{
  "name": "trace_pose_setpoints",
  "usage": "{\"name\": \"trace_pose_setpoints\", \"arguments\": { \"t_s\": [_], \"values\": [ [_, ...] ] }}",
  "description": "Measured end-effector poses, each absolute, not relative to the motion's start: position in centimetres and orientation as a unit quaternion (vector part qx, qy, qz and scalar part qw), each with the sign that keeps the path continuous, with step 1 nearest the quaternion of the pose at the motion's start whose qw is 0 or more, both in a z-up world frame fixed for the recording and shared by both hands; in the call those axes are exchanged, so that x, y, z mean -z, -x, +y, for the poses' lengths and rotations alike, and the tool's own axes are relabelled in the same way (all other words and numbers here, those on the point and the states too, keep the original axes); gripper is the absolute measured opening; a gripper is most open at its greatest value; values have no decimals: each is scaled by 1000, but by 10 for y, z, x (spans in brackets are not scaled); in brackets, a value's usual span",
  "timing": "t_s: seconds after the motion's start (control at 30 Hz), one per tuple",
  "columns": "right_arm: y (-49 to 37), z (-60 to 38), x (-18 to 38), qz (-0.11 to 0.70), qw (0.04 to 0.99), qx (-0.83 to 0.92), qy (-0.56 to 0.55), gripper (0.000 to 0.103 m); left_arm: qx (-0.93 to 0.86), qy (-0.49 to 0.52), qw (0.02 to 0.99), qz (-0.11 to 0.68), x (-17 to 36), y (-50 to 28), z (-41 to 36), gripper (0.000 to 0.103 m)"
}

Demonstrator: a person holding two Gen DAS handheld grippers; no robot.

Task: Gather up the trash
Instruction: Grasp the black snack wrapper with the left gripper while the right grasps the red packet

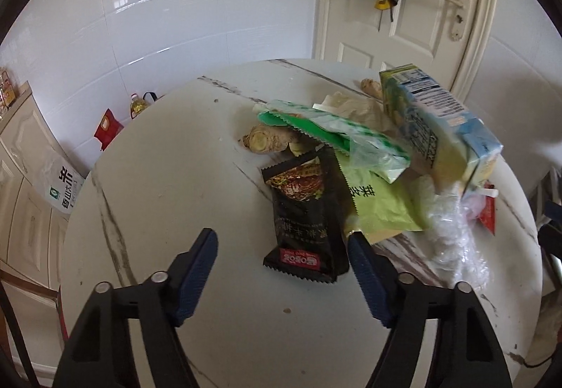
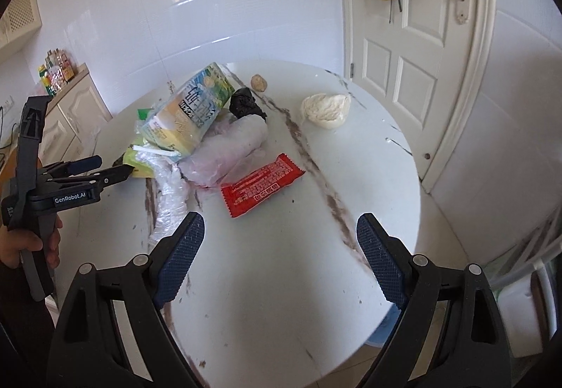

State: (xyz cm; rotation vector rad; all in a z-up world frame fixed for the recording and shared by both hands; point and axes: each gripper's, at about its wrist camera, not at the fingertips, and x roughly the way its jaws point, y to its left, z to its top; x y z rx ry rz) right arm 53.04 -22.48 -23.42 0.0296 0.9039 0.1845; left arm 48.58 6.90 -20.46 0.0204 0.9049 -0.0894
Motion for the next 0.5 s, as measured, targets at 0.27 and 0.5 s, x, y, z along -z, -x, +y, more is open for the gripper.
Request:
{"name": "trace_pose_setpoints", "arguments": {
  "t_s": [0.27, 0.5],
  "values": [
    [-565, -218, 257, 463, 882, -92, 2, 88, 63, -14, 895, 442, 219, -512, 76, 30],
    [-589, -197, 275, 482, 870, -101, 21, 88, 65, -6, 897, 437, 212, -486, 83, 26]
  ]
}}
